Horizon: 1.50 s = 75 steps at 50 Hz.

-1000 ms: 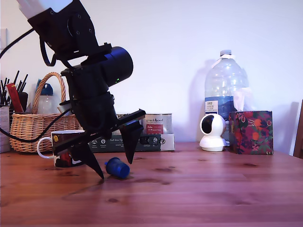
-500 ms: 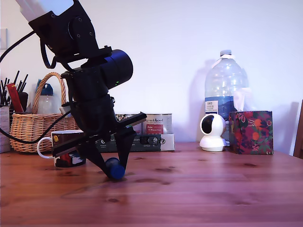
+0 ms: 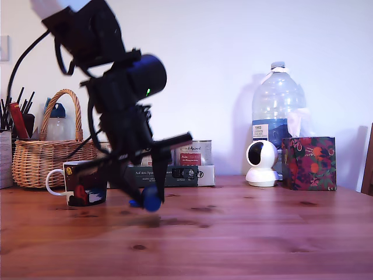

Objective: Pick up the coffee capsules from the table one by one and drop them inside the nearest coffee cup

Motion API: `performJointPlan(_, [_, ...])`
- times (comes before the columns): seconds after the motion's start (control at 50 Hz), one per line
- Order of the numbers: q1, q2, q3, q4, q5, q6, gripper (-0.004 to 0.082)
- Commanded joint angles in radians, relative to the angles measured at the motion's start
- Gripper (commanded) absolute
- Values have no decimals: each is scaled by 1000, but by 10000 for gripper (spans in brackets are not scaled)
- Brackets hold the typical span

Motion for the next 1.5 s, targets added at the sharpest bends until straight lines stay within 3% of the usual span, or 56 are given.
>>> performJointPlan(0.0, [1, 4, 19, -31, 1, 139, 230])
performJointPlan(0.04, [1, -4, 33, -56, -1, 145, 230])
performJointPlan(0.06, [1, -7, 39, -74, -10, 241, 230])
performJointPlan(0.08, [1, -11, 47, -90, -14, 271, 230])
performJointPlan(0.1, [1, -12, 54, -106, -14, 271, 230])
performJointPlan(0.12, [1, -15, 60, -121, -22, 360, 230])
performJointPlan(0.18, [2, -29, 73, -164, -46, 379, 230])
performJointPlan(0.2, [2, -32, 75, -174, -53, 482, 230])
performJointPlan(0.24, [2, -44, 77, -194, -70, 497, 230])
performJointPlan(0.26, [2, -48, 77, -201, -83, 547, 230])
performJointPlan(0.3, [2, -59, 77, -215, -99, 556, 230])
performJointPlan(0.32, [2, -65, 77, -222, -103, 602, 230])
performJointPlan(0.36, [5, -76, 77, -236, -112, 612, 230])
performJointPlan(0.38, [7, -83, 77, -245, -116, 653, 230])
performJointPlan(0.4, [9, -90, 77, -250, -116, 653, 230])
performJointPlan(0.42, [11, -96, 77, -255, -116, 686, 230])
performJointPlan(0.5, [22, -122, 77, -270, -117, 710, 230])
performJointPlan(0.7, [74, -188, 77, -272, -123, 711, 230])
performJointPlan(1.2, [298, -272, 77, -207, -122, 703, 230])
performJointPlan(1.48, [342, -272, 79, -184, -122, 699, 231])
